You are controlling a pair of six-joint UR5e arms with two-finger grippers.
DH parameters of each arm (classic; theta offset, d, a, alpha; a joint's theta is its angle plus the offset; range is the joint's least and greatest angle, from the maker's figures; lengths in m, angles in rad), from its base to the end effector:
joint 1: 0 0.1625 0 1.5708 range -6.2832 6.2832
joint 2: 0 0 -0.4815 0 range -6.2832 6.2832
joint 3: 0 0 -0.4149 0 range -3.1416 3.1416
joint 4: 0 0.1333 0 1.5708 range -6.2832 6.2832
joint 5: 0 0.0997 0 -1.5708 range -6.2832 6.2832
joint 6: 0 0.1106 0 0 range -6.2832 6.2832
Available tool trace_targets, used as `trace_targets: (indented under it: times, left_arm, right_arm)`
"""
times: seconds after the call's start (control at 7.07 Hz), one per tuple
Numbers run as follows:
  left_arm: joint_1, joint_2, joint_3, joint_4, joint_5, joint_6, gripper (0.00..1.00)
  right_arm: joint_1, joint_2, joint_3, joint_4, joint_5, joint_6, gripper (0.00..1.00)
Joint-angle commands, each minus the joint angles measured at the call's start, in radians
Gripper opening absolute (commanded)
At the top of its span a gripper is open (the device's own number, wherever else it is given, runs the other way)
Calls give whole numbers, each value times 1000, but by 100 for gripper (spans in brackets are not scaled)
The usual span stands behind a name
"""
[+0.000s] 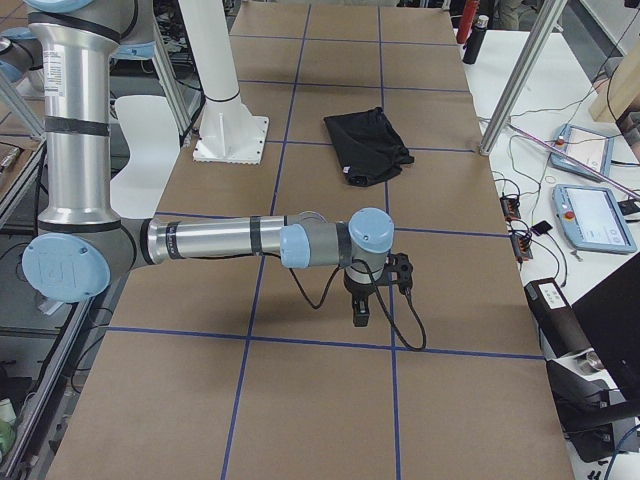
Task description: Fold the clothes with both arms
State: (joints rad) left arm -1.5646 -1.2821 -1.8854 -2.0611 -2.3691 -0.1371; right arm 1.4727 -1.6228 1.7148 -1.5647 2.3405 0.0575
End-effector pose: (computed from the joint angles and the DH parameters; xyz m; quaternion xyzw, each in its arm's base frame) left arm -0.0516 -0.4028 0.6312 0.2077 0.3916 0.0407 0.8955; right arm 0.0076 -0.4983 0.6745 0.0162 -0.3774 -0.0372 0.9252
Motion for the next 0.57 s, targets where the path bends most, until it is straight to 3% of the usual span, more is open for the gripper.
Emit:
trace_targets:
  times: [0.0, 0.42]
  left_arm:
    - [0, 1, 9, 9, 2, -4, 100]
    - [0, 0, 17, 62, 7, -4, 100]
  right_arm:
    - [1, 0, -4, 0, -1, -2, 100]
    - [1, 1, 12, -1, -7, -4, 100]
